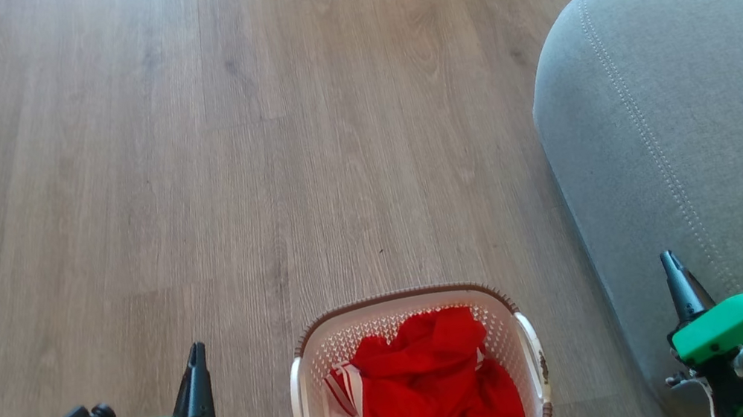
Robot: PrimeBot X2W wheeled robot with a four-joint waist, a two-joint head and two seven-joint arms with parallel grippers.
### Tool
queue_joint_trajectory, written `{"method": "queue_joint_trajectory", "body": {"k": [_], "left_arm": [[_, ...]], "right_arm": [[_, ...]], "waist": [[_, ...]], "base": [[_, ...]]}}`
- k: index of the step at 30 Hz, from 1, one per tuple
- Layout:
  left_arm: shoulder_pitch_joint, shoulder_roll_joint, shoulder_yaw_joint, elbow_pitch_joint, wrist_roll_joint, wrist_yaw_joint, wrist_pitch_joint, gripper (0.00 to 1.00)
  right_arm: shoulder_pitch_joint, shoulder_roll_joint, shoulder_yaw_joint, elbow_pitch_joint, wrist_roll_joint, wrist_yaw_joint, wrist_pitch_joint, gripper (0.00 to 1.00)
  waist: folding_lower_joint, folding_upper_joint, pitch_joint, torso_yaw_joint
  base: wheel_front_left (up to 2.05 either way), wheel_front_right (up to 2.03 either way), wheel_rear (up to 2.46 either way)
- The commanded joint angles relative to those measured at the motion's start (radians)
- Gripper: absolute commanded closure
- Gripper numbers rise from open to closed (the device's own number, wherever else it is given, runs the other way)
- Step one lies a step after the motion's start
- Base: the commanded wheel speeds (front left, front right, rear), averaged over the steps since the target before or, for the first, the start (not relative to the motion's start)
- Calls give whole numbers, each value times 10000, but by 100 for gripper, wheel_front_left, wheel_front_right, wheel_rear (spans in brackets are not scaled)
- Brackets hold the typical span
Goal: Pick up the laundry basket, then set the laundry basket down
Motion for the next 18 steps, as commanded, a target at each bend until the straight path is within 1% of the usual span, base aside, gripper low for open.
{"method": "queue_joint_trajectory", "body": {"k": [1, 18], "left_arm": [[-604, 142, 331, -319, -275, -68, 56, 100], [-757, 152, 850, -319, -2115, -203, 533, 100]], "right_arm": [[-511, -156, 24, -272, 273, 35, 75, 100], [-613, -158, -298, -224, 2018, 45, 555, 100]], "waist": [[0, 0, -1, -5], [0, 0, -19, -74]], "base": [[0, 0, 0], [0, 0, 0]]}}
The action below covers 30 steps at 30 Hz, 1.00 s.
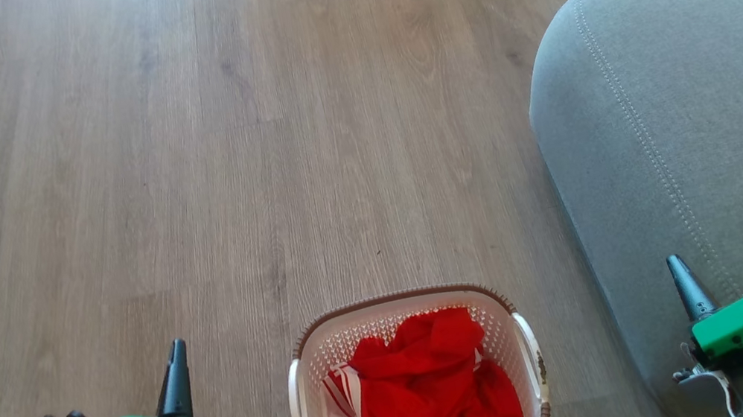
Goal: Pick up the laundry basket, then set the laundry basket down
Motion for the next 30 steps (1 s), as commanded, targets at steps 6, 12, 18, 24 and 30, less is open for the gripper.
{"method": "queue_joint_trajectory", "body": {"k": [6, 12, 18, 24, 30], "left_arm": [[-673, 150, 473, -319, -807, -126, 198, 100], [-728, 149, 662, -318, -1451, -173, 371, 100], [-774, 147, 822, -317, -1986, -213, 517, 100], [-838, 142, 1047, -317, -2734, -269, 722, 100], [-894, 138, 1241, -316, -3374, -316, 900, 100]], "right_arm": [[-640, -154, -47, -283, 794, 48, 205, 100], [-677, -150, -167, -266, 1405, 51, 379, 100], [-707, -146, -268, -251, 1913, 54, 525, 100], [-750, -139, -412, -231, 2623, 58, 731, 100], [-787, -132, -536, -213, 3230, 61, 908, 100]], "waist": [[0, 0, -7, -25], [0, 0, -13, -50], [0, 0, -18, -70], [0, 0, -26, -99], [0, 0, -32, -123]], "base": [[0, 0, 0], [0, 0, 0], [0, 0, 0], [0, 0, 0], [0, 0, 0]]}}
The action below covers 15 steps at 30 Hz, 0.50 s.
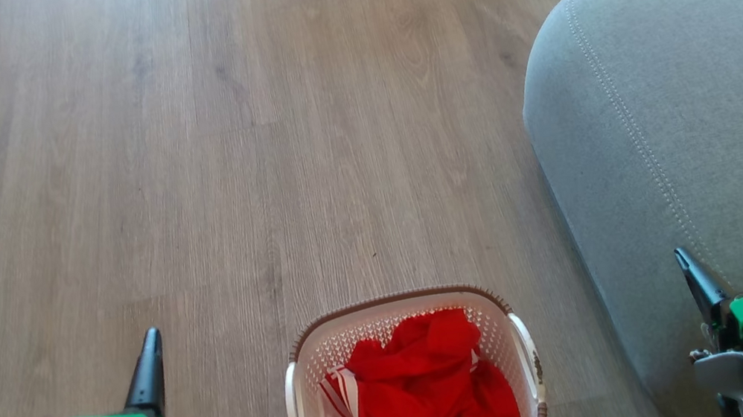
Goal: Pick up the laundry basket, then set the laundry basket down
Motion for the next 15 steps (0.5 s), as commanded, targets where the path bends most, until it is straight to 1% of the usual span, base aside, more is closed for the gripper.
{"method": "queue_joint_trajectory", "body": {"k": [1, 15], "left_arm": [[-649, 139, 455, -316, -295, -134, 107, 100], [-772, 123, 893, -313, -1705, -240, 505, 100]], "right_arm": [[-590, -131, 87, -302, 301, 62, 138, 100], [-673, -111, -195, -263, 1639, 69, 537, 100]], "waist": [[0, 0, -2, -5], [0, 0, -16, -59]], "base": [[0, 0, 0], [0, 0, 0]]}}
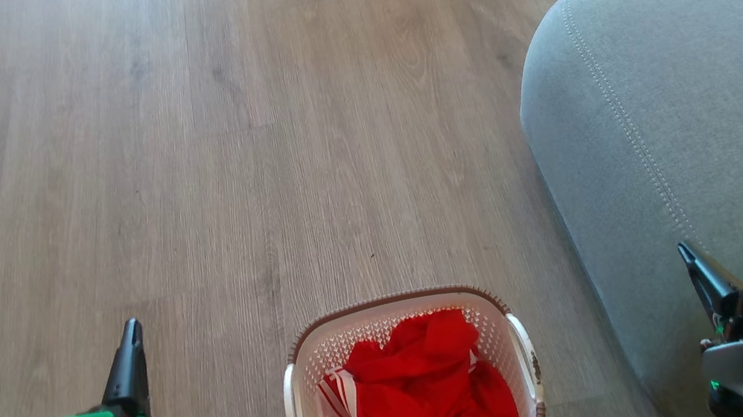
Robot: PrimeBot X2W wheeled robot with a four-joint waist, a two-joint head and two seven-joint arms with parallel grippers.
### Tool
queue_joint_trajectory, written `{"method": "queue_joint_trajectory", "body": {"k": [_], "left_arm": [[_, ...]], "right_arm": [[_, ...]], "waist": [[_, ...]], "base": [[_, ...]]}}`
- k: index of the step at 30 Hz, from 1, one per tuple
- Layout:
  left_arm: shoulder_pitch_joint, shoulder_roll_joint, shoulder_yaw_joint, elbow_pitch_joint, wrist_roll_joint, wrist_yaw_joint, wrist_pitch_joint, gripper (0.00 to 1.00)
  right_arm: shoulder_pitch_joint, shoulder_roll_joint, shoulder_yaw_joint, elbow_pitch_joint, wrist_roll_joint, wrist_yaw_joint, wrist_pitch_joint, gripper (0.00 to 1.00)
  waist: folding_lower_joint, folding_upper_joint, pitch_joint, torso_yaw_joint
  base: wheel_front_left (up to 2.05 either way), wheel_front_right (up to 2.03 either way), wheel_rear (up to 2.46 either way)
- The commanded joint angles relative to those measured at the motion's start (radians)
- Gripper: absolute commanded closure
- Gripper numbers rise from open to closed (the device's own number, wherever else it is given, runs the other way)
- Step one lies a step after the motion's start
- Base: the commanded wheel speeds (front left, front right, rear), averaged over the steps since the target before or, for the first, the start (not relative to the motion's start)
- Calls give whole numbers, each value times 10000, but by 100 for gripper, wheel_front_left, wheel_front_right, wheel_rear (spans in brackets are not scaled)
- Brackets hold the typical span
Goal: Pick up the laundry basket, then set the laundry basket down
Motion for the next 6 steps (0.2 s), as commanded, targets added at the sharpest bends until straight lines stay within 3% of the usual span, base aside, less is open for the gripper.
{"method": "queue_joint_trajectory", "body": {"k": [1, 6], "left_arm": [[-592, 126, 372, -313, -110, -71, 77, 100], [-593, 115, 387, -312, -97, -71, 90, 100]], "right_arm": [[-580, -111, 132, -320, 116, 69, 87, 100], [-581, -100, 117, -319, 104, 69, 99, 100]], "waist": [[0, 0, 0, 0], [0, 0, 0, 0]], "base": [[0, 0, 0], [0, 0, 0]]}}
